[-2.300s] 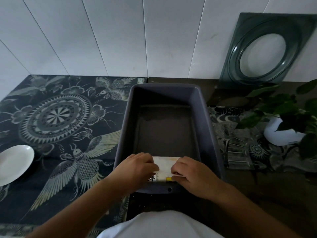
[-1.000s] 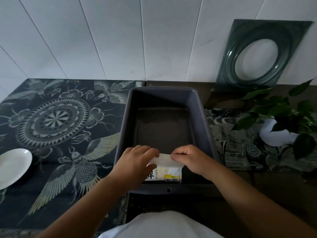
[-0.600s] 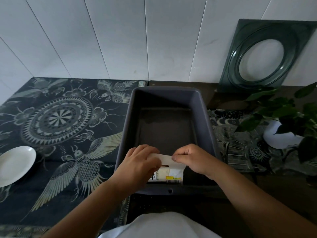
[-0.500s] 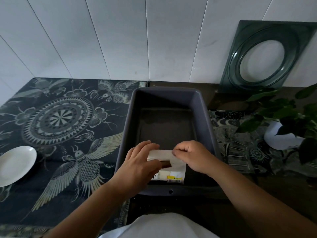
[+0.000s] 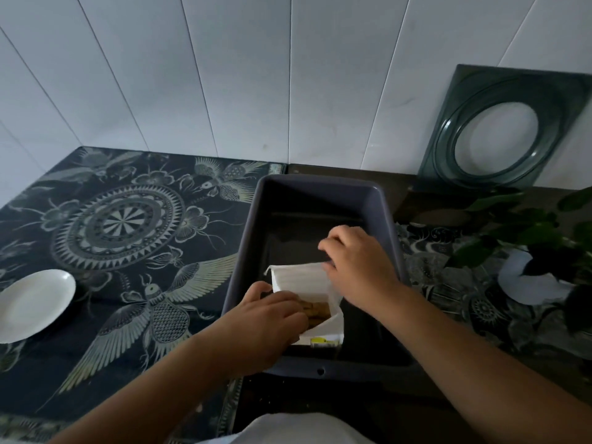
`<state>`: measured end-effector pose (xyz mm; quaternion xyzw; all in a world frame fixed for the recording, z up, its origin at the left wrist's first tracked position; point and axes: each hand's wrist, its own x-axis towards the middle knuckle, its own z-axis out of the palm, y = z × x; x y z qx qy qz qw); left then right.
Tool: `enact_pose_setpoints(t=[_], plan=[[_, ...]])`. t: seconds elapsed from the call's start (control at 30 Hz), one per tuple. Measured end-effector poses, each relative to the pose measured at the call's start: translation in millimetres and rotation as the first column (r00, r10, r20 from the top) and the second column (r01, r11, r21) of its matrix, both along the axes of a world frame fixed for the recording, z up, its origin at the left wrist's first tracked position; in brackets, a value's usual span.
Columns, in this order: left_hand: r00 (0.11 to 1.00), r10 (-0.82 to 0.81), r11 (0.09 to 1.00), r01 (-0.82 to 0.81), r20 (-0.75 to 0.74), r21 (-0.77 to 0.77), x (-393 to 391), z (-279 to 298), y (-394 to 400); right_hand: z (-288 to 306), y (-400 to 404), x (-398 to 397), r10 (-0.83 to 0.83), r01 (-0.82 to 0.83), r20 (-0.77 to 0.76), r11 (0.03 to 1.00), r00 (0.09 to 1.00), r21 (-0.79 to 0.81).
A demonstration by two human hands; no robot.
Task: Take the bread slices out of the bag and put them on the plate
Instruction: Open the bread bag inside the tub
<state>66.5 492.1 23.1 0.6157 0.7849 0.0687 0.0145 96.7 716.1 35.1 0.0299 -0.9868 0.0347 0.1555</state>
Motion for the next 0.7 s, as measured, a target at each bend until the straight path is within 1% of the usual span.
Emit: enact_pose_setpoints(t=[0.03, 0.07, 0.13, 0.17, 0.2, 0.23, 0.3, 0.33, 0.37, 0.43, 0.53, 0.63, 0.7], plan=[[0.999, 0.0, 0.999, -0.002, -0.05, -0.039, -5, 2, 1, 2, -3, 3, 0.103, -0.101, -0.013, 0.992, 0.995, 0.08], [0.996, 0.0, 0.996, -0.008, -0.093, -0.086, -11, 4, 2, 3, -6, 7, 0.235, -0.226, -0.041, 0.962, 0.971, 0.153], [0.991, -0.002, 0.986, -0.02, -0.133, -0.163, -21, 10, 6, 5, -13, 18, 0.47, -0.452, -0.051, 0.869, 0.881, 0.201], [0.991, -0.006, 0.983, -0.018, -0.13, -0.185, -26, 13, 8, 8, -15, 22, 0.53, -0.52, -0.007, 0.834, 0.848, 0.188], [0.991, -0.022, 0.98, -0.005, -0.128, -0.2, -30, 16, 10, 10, -15, 25, 0.555, -0.562, 0.092, 0.808, 0.827, 0.177], [0.989, -0.048, 0.975, 0.017, -0.137, -0.222, -34, 19, 12, 12, -15, 26, 0.529, -0.574, 0.242, 0.799, 0.813, 0.181], [0.975, -0.134, 0.949, 0.076, -0.176, -0.306, -37, 23, 17, 17, -12, 23, 0.398, -0.576, 0.524, 0.784, 0.753, 0.232], [0.965, -0.182, 0.927, 0.105, -0.187, -0.36, -38, 24, 19, 18, -10, 21, 0.348, -0.578, 0.601, 0.78, 0.719, 0.24], [0.956, -0.225, 0.901, 0.131, -0.188, -0.413, -38, 25, 21, 20, -10, 21, 0.327, -0.581, 0.646, 0.782, 0.69, 0.226], [0.944, -0.275, 0.859, 0.156, -0.184, -0.487, -38, 30, 25, 22, -9, 21, 0.324, -0.589, 0.683, 0.785, 0.654, 0.192], [0.93, -0.307, 0.831, 0.159, -0.201, -0.533, -44, 36, 24, 22, -5, 22, 0.277, -0.596, 0.738, 0.776, 0.615, 0.206], [0.932, -0.311, 0.793, 0.148, -0.184, -0.591, -50, 37, 15, 25, 10, 26, 0.194, -0.555, 0.778, 0.8, 0.597, 0.227], [0.945, -0.281, 0.786, 0.127, -0.167, -0.604, -52, 36, 8, 27, 23, 30, 0.163, -0.515, 0.798, 0.832, 0.58, 0.204]])
